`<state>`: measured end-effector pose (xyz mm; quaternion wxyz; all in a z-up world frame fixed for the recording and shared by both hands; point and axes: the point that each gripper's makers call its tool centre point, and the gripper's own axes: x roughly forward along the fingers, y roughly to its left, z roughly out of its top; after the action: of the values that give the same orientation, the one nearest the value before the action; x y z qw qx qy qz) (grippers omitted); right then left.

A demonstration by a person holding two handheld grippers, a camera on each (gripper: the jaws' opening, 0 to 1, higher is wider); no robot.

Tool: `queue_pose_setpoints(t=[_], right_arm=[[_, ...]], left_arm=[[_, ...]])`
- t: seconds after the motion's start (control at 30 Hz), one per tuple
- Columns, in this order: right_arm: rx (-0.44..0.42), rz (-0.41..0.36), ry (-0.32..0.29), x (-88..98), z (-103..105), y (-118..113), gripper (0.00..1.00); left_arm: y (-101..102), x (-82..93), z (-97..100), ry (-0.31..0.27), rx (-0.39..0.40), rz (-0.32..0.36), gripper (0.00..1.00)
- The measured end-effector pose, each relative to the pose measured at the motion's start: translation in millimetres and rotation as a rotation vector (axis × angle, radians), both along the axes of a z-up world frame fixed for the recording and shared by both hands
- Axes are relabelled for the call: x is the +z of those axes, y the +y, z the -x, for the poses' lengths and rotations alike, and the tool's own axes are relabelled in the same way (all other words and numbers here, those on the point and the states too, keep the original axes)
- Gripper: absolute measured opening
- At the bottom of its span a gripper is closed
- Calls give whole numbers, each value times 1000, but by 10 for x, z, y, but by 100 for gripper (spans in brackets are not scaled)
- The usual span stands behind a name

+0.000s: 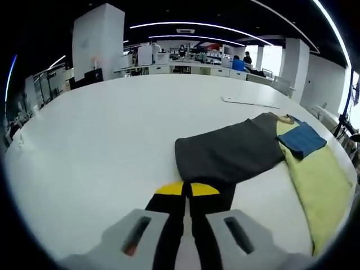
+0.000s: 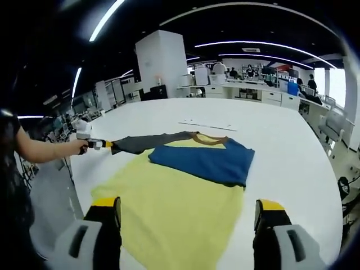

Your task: Fold the garment on the visible template until the final outline fits inside the template.

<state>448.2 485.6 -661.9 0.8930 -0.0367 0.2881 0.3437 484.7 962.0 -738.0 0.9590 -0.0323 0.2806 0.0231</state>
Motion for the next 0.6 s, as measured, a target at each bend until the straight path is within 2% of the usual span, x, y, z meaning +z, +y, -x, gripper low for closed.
queue_pose_setpoints(t=[0.23, 0.4, 0.6], right_arm=[[-2, -1, 4, -5, 30, 7, 100], [-2, -1, 9, -6, 56, 3, 100], [-3, 0, 11, -24, 70, -15, 100]], left_arm=[[-100, 159, -86, -45, -4, 20, 0], [-164, 251, -131, -73, 12, 59, 0], [-274, 461, -229, -132, 9, 90, 0]])
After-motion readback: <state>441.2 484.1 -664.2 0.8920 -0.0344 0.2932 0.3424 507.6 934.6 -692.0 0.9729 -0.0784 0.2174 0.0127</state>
